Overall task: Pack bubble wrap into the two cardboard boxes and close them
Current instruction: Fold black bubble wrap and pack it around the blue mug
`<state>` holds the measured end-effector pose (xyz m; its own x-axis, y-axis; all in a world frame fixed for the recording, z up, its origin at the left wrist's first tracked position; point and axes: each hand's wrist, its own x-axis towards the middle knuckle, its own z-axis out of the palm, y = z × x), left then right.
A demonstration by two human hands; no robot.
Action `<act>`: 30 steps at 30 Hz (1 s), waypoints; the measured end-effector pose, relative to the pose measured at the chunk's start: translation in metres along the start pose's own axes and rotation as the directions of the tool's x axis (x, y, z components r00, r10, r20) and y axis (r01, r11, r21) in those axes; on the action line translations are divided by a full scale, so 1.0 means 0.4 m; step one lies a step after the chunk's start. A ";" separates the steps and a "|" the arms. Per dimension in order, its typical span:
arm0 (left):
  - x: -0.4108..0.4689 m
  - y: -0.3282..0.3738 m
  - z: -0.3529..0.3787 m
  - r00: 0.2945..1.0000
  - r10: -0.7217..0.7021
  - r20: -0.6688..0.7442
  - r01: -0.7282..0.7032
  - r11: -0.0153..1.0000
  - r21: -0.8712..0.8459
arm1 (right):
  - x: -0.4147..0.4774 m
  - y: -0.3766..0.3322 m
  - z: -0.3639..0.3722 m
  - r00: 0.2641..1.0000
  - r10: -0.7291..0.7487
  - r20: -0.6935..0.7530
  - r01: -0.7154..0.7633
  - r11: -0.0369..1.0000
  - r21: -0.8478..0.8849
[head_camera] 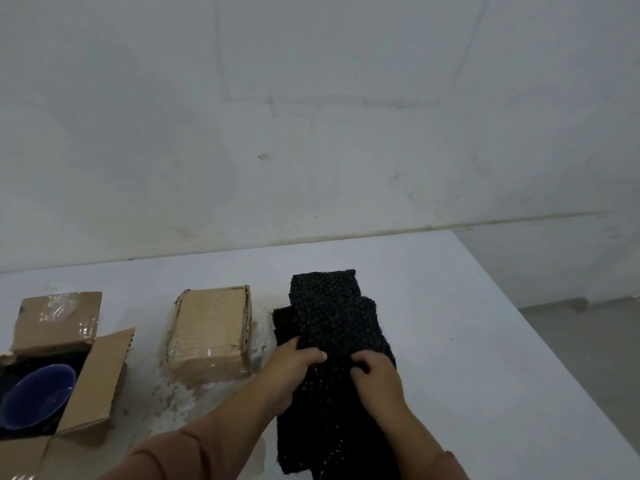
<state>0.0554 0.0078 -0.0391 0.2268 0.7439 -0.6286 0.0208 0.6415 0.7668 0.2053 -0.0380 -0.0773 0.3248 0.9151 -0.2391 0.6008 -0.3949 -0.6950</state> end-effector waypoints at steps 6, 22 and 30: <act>-0.064 0.071 -0.078 0.992 0.087 0.096 -0.062 0.971 -0.231 | 0.020 -0.037 -0.044 0.934 0.239 0.265 -0.357 0.651 0.670; -0.204 0.164 -0.405 0.855 0.497 -0.152 -0.477 0.866 0.150 | -0.012 -0.340 -0.038 0.954 -0.236 0.186 0.081 0.799 0.596; -0.254 0.181 -0.521 0.771 0.620 -0.145 -0.283 0.538 0.794 | -0.053 -0.511 -0.013 0.854 -0.507 -0.119 0.517 0.853 0.070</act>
<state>-0.1689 0.0174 0.0533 0.0468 0.9985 -0.0280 0.7202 -0.0143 0.6936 0.0795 0.0229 0.0735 0.0596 0.9715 0.2292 0.6291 0.1417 -0.7643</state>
